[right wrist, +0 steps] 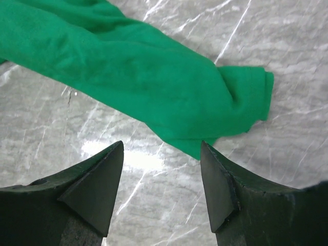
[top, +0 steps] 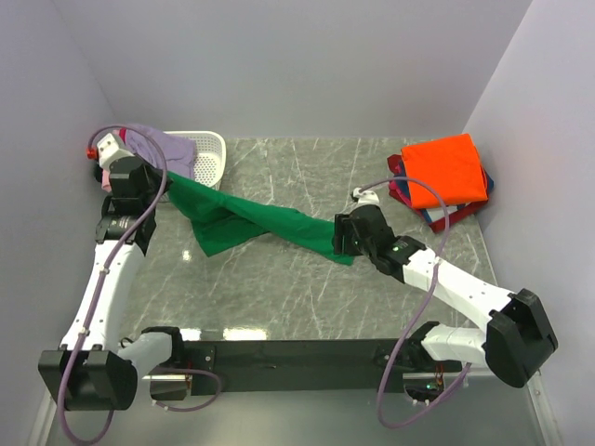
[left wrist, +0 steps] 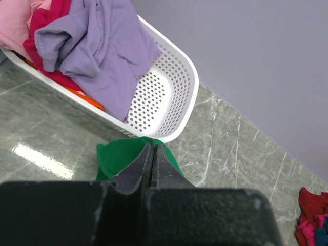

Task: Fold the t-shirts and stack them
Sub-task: Flatten the tshirt out

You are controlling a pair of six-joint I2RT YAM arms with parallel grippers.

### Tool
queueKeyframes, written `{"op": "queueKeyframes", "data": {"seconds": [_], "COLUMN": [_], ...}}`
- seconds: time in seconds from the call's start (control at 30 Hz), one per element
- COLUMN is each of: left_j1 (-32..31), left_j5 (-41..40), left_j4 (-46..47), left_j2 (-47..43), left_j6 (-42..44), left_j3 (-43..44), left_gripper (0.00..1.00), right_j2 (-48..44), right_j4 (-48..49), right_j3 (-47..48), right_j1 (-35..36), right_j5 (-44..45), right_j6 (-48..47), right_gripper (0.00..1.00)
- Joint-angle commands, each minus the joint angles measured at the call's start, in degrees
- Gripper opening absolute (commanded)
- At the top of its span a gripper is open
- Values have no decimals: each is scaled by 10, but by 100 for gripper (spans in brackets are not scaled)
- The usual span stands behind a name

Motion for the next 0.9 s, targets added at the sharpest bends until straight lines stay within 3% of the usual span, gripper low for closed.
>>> {"op": "queueKeyframes", "data": {"seconds": [0.0,0.17,0.37,0.87], "left_j1": [32,42,42,42], "left_j5": [50,76,71,89], "left_j4": [46,57,47,40], "left_j2": [17,27,23,31], "left_j6": [10,7,10,10], "left_j3": [9,2,1,5], "left_gripper": [1,1,1,1], "right_j2": [-21,-9,93,202], "right_j4": [-13,0,-13,17], "right_j3": [-1,-24,5,26], "right_j1": [9,21,46,40], "right_j5": [22,12,34,52], "right_j6": [26,52,70,95], "right_gripper": [68,68,67,67]}}
